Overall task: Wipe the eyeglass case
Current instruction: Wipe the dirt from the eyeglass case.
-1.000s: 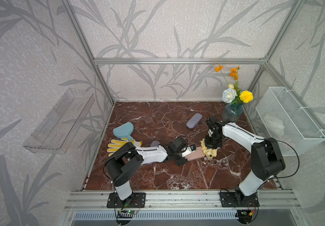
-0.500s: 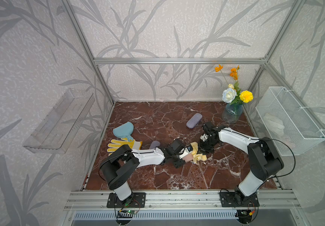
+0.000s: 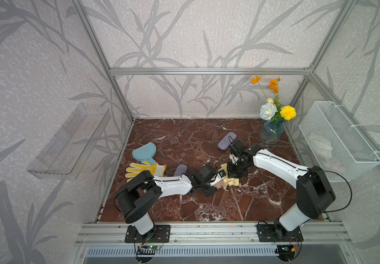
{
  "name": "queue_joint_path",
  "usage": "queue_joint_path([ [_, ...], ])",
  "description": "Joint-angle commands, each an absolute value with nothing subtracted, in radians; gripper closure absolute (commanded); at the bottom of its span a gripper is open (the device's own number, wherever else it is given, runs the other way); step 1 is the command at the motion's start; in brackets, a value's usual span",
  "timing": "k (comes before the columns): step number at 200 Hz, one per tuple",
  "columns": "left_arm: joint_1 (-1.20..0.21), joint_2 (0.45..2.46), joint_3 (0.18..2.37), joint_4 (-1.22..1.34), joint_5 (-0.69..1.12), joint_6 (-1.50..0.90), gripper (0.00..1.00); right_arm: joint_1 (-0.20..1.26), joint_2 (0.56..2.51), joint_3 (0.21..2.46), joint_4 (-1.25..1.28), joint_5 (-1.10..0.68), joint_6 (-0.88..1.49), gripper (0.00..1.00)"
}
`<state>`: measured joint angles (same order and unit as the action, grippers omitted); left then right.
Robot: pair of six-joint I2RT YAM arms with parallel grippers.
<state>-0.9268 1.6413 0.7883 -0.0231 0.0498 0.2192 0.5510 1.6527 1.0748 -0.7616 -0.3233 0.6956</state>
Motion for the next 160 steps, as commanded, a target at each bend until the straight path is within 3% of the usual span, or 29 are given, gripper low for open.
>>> queue_joint_path([
  [1, -0.939, 1.593, 0.776, 0.048, 0.016, 0.202, 0.95, 0.465, 1.701, 1.011, -0.712, -0.363, 0.701, 1.0],
  [26, -0.948, 1.591, 0.767, 0.06, 0.009, 0.204, 0.95, 0.331, 1.755, 1.049, -0.856, -0.099, 0.53, 1.0],
  [41, -0.955, 1.596, 0.765, 0.06, -0.001, 0.206, 0.95, 0.339, 1.724, 1.135, -0.948, 0.105, 0.466, 1.0],
  [52, -0.96, 1.598, 0.763, 0.062, -0.009, 0.207, 0.95, 0.366, 1.68, 1.191, -0.982, 0.159, 0.443, 1.0],
  [65, -0.966, 1.598, 0.763, 0.063, -0.025, 0.211, 0.94, 0.403, 1.645, 1.25, -1.0, 0.088, 0.443, 1.0],
  [86, -0.976, 1.6, 0.757, 0.071, -0.069, 0.225, 0.95, 0.464, 1.651, 1.281, -0.95, -0.181, 0.541, 1.0],
  [115, -1.005, 1.613, 0.749, 0.096, -0.158, 0.238, 0.94, 0.546, 1.697, 1.189, -0.724, -0.419, 0.733, 1.0],
  [133, -1.023, 1.622, 0.745, 0.1, -0.212, 0.244, 0.94, 0.504, 1.732, 1.119, -0.688, -0.417, 0.724, 1.0],
  [160, -1.047, 1.626, 0.724, 0.127, -0.273, 0.256, 0.94, 0.338, 1.773, 1.095, -0.773, -0.237, 0.569, 1.0],
])
